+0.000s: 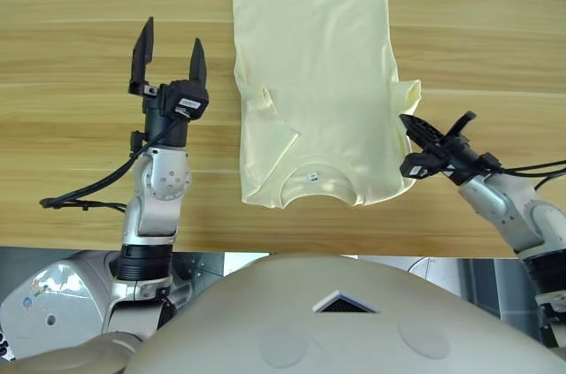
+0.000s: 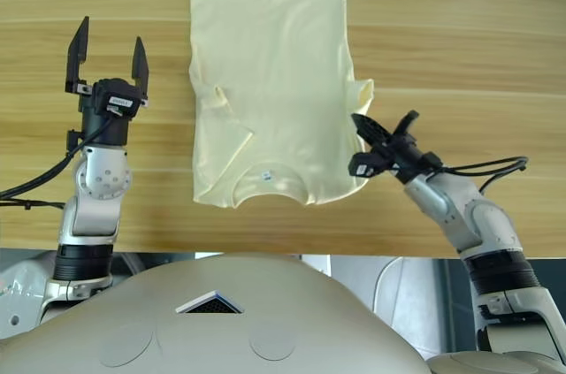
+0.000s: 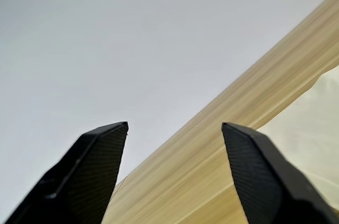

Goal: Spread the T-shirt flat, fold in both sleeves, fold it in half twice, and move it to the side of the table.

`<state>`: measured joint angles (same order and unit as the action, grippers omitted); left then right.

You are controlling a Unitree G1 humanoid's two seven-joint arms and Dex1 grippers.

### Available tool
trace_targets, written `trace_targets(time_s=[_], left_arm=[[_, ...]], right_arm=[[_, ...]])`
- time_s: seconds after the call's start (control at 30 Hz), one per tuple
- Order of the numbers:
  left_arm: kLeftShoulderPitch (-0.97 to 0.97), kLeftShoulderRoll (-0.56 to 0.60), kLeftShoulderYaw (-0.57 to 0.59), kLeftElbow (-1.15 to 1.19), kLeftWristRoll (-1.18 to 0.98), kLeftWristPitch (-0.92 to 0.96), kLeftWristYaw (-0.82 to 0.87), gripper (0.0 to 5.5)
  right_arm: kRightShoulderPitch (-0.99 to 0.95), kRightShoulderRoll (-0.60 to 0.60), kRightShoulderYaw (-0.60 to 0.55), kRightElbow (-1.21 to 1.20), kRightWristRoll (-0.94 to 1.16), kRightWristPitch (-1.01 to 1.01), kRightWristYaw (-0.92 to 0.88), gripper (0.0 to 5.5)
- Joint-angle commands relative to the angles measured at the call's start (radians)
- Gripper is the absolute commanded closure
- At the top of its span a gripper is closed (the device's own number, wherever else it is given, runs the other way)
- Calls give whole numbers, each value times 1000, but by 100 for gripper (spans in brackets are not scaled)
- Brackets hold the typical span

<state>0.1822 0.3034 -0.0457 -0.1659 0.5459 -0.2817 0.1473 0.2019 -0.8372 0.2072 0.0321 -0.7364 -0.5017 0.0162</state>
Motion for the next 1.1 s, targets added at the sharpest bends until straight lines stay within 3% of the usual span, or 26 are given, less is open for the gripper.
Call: trace_targets(time_s=[0.03, 0.57, 0.7, 1.1], left_arm=[[-2, -6, -12, 16, 9, 2, 7, 218], [-2, -17, -28, 25, 11, 3, 10, 218], [1, -17, -27, 24, 11, 3, 10, 218], [-1, -13, -26, 28, 13, -1, 7, 218]], right_arm=[[-28, 19, 23, -28, -17, -3, 36, 549], [-58, 37, 60, -44, -40, -22, 87, 549], [-38, 21, -6, -66, 68, -26, 102, 549], [51, -41, -154, 16, 100, -40, 79, 549]])
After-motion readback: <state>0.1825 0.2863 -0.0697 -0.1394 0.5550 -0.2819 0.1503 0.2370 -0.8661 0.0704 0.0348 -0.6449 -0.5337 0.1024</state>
